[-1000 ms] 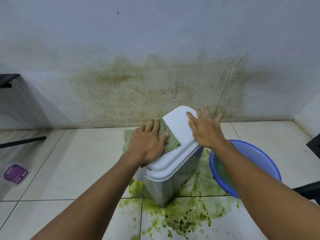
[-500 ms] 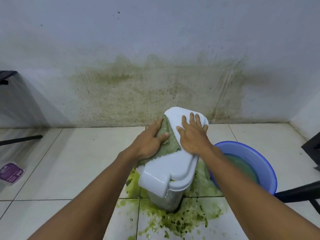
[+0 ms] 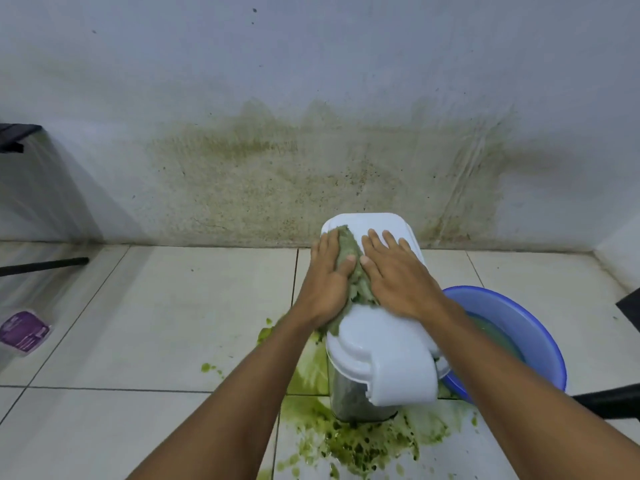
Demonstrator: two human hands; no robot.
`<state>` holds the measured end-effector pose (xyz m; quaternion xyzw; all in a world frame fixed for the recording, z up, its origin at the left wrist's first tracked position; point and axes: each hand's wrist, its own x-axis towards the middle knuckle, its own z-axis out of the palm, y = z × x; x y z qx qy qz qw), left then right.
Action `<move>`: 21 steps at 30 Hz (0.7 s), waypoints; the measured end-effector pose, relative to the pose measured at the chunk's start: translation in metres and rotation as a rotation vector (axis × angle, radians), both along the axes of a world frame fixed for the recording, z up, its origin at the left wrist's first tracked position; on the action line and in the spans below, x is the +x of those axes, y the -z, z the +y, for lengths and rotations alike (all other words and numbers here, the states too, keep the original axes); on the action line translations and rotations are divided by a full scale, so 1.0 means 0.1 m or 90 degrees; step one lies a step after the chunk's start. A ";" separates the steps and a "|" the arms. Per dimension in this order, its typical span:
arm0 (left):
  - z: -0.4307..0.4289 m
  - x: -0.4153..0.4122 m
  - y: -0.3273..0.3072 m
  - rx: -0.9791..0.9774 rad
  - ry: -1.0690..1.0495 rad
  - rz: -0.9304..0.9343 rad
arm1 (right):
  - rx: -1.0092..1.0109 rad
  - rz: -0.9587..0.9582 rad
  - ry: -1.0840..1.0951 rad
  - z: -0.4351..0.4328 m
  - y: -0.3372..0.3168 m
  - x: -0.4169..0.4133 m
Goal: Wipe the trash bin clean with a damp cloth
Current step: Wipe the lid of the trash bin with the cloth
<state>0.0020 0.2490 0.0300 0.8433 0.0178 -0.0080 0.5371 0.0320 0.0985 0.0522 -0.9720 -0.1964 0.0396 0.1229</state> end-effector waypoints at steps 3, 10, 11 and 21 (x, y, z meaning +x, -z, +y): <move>0.06 0.41 -0.09 -0.005 -0.006 0.025 | 0.007 -0.007 -0.005 0.02 0.02 -0.01; -0.06 -0.39 0.05 -0.063 -0.028 -0.029 | 0.090 -0.003 0.032 0.04 0.03 0.00; -0.08 -0.52 0.09 -0.059 -0.025 -0.040 | 0.081 -0.002 0.028 0.05 0.03 0.00; 0.07 0.54 -0.03 -0.035 -0.019 0.022 | 0.039 0.037 -0.012 0.00 0.01 0.06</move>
